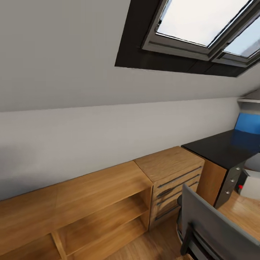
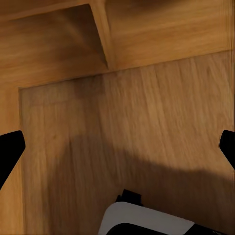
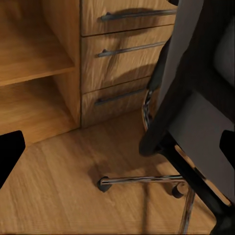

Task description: In the bedroom, organize the workspace by keeping the computer under the desk, ensuring the monitor is on the desk, placing the keyboard on the desk next to the monitor, placing the mouse on the desk next to the keyboard, moving the folder from the swivel chair onto the desk next to the mouse, stacking the notebook on top of the folder with the pen on top of the notebook, and positioning the swivel chair next to the desk.

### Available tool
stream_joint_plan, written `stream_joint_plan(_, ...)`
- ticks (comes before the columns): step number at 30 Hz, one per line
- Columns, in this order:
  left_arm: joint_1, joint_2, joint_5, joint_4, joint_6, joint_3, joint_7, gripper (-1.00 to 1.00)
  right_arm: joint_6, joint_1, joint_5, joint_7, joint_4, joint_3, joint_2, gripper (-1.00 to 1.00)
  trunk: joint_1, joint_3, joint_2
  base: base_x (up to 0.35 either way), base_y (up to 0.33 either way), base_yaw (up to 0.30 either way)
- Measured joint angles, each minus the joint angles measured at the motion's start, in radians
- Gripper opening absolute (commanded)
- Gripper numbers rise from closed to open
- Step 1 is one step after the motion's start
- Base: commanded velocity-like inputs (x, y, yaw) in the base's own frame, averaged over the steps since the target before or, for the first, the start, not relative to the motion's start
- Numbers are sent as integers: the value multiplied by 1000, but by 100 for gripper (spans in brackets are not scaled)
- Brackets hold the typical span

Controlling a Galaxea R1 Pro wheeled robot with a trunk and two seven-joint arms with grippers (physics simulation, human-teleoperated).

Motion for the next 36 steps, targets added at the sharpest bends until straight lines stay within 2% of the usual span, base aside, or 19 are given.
stream_joint_plan(10,0,0,0,-1,0,0,2,100,8,0,-1,55,0,-1,-1,100,0,0,0,72,6,-300)
stream_joint_plan(16,0,1,1,-1,1,0,2,100,9,0,-2,58,0,-2,-2,100,0,0,0,172,0,-300)
stream_joint_plan(36,0,0,0,-1,1,0,2,100,13,0,-12,57,-2,-6,0,100,0,-1,0,5,0,-300)
